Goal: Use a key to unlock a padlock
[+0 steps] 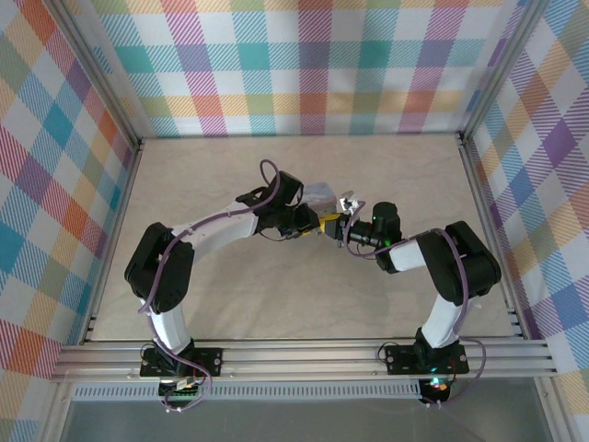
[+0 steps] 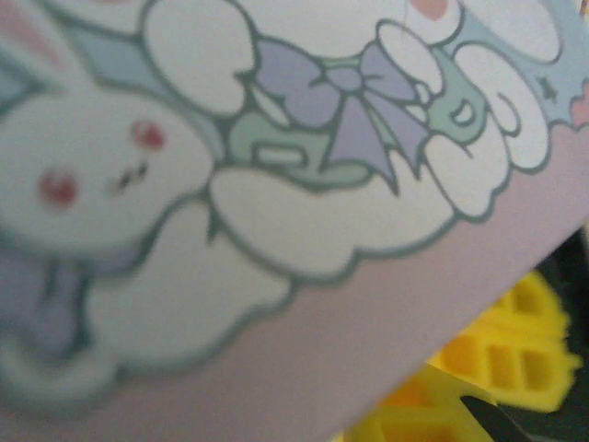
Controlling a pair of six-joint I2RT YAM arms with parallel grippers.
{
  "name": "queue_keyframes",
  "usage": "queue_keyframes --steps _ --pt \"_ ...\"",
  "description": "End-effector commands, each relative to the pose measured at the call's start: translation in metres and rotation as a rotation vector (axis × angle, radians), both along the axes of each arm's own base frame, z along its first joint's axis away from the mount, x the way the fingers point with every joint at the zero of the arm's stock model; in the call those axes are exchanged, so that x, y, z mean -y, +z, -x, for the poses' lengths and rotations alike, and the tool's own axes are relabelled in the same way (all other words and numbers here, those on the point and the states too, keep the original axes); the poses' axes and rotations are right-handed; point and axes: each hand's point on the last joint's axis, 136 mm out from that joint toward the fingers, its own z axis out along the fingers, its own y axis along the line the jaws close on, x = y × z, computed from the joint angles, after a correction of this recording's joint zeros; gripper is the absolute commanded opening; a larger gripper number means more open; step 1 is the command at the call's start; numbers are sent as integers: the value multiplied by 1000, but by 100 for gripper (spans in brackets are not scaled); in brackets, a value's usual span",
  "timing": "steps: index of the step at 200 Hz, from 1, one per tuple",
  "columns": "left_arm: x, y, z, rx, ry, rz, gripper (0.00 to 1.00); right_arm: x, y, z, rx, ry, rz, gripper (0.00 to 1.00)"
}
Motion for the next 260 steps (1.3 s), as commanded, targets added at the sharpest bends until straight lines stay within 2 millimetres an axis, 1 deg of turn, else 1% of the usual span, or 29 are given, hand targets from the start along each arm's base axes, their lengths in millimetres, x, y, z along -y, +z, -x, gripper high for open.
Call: queue_keyframes --steps 1,18,30,49,69,94,119,148,175,199,226,260 --pt "15 1 20 -30 -75 37 15 -1 22 -13 88 -37 -35 0" --pt "15 1 21 -31 -74 36 15 3 21 -12 75 -34 -30 0" --pt "15 1 20 -29 -73 36 15 9 21 -11 68 -49 -23 0" --pt "13 0 20 -24 -68 29 15 24 20 -6 46 -70 -17 11" --pt "12 -1 19 -24 -66 23 15 32 15 5 5 -60 -7 20" --pt "11 -2 18 -24 -62 22 15 32 6 24 -69 2 0 29" --pt "11 -1 16 -21 -56 23 15 30 -3 40 -151 44 -14 34" --pt "12 1 14 -17 -54 28 15 30 -13 59 -227 84 -38 41" --pt "12 2 14 -16 -53 28 15 32 -18 70 -261 85 -49 47" --pt "13 3 13 -20 -49 36 15 31 -16 71 -279 96 -63 50" --pt "15 8 12 -18 -49 52 15 23 -13 66 -293 116 -90 50" --pt "15 8 13 -19 -50 50 15 12 -15 58 -291 117 -93 49"
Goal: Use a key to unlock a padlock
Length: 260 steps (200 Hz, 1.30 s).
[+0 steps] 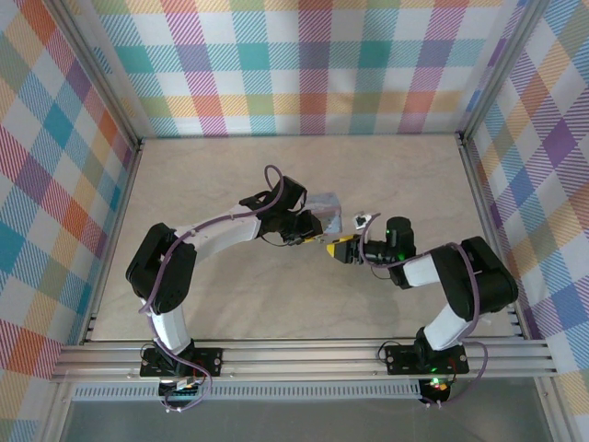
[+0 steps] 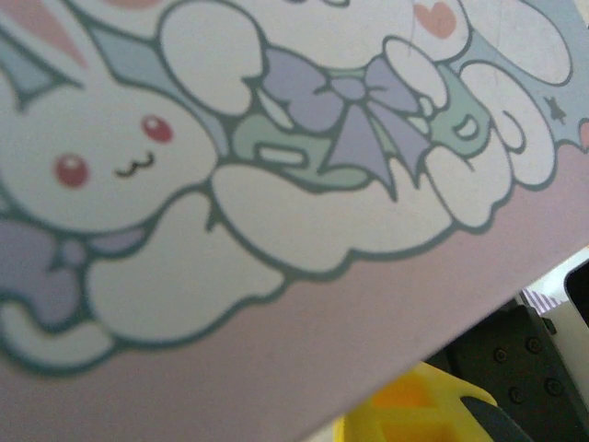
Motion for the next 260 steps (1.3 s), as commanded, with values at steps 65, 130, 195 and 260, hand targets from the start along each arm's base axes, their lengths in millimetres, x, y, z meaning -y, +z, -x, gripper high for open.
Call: queue_keyframes --steps 65,130,195,260 --pt "10 14 -3 19 -12 46 15 -19 7 -16 26 23 -35 39" --pt "10 13 -3 17 -13 45 15 -23 7 -13 20 49 -38 26" --pt "11 14 -4 16 -11 48 15 -25 6 -12 20 57 -34 15" --pt "11 12 -2 10 -15 47 15 -26 16 -23 48 23 -47 0"
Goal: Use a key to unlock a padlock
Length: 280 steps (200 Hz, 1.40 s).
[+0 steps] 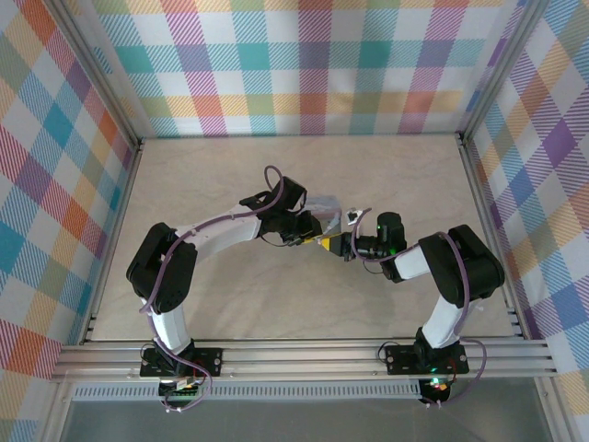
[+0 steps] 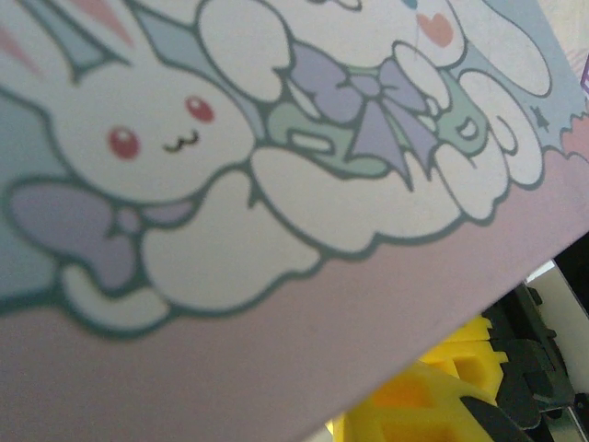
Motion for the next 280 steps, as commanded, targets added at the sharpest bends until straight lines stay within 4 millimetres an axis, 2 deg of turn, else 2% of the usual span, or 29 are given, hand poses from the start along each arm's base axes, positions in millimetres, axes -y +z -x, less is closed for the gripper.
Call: queue_keyframes --steps 1,98,172,206,229,261,280 --pt "12 15 -3 22 -18 53 15 -9 21 -10 73 9 -37 0" --pt "13 5 0 -2 -21 48 15 -14 42 -29 133 -16 -75 0" --pt "13 4 -2 2 -14 45 15 -15 40 -30 134 -26 -77 0" --pt "11 9 -6 19 1 44 15 -2 28 -20 118 -40 -17 11" --pt "12 11 -9 23 1 48 15 1 25 -11 102 -32 -15 22" --pt "14 16 -13 34 7 54 15 2 15 4 71 0 -17 30" --pt "14 17 -14 37 8 56 15 0 10 12 49 33 -21 32"
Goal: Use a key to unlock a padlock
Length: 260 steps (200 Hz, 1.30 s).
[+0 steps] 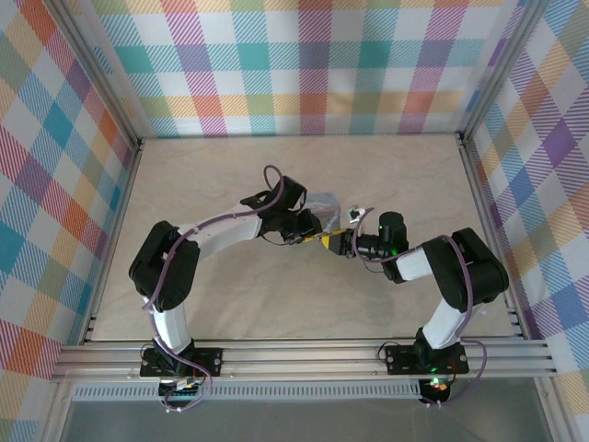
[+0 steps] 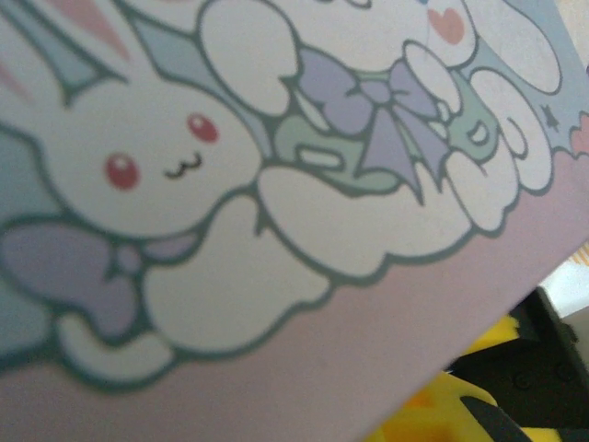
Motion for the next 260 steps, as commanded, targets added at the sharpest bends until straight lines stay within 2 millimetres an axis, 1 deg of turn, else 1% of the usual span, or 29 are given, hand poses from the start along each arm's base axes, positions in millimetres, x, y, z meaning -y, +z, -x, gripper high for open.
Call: queue_keyframes --steps 1,23,66,110,135,157,186,219,260 --pt "14 21 -5 35 -20 51 15 -4 2 15 15 67 -20 32" --pt "15 22 -6 34 -21 55 15 -4 1 15 8 69 -15 32" --pt "17 23 -6 34 -24 62 15 -7 -6 2 -8 47 -2 32" --pt "16 21 -5 29 -25 59 15 -11 3 -11 19 35 -17 32" --pt "16 21 -5 28 -25 61 15 -13 5 -16 24 33 -27 27" --pt "16 21 -5 30 -24 59 15 -13 3 -15 19 36 -28 24" --pt "15 20 -5 30 -22 57 15 -11 0 -10 13 43 -15 26" --pt "16 22 -6 31 -22 61 15 -9 -6 -4 3 47 -1 24" --pt "15 22 -6 32 -21 57 15 -9 -6 -3 1 50 2 15"
